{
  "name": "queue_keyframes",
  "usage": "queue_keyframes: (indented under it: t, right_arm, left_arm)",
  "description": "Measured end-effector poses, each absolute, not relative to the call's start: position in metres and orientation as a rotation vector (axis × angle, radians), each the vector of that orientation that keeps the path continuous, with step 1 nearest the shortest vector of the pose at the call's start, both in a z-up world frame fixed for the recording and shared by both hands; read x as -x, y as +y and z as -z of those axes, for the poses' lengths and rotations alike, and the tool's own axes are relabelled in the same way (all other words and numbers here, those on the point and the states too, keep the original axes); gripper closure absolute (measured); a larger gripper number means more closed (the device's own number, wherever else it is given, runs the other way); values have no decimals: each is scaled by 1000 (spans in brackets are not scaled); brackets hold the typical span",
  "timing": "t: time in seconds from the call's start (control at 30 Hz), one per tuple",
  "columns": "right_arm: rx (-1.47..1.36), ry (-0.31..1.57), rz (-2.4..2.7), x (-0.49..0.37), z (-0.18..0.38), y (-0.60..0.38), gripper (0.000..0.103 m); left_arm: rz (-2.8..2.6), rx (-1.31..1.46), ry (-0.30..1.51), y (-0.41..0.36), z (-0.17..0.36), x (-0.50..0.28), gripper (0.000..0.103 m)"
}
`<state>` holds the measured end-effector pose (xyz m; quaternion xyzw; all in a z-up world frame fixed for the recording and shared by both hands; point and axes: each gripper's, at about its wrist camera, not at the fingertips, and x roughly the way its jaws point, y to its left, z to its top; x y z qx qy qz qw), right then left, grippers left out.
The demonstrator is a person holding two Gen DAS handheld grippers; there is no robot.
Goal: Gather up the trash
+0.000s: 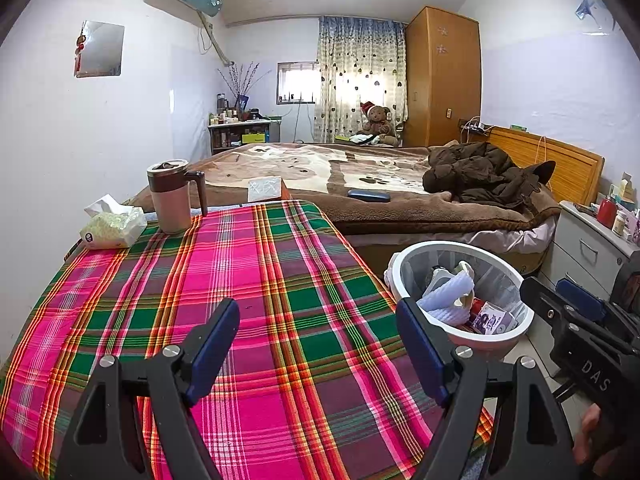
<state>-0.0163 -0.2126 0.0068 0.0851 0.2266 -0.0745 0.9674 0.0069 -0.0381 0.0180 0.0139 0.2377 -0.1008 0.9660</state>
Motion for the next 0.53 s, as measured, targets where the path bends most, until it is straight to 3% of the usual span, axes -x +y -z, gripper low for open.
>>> queue_keyframes:
  t: [0.53]
  right_arm:
    - [-174, 466, 149, 17, -8, -210, 42]
  left_arm:
    - [212, -31, 479, -38, -16, -6, 21]
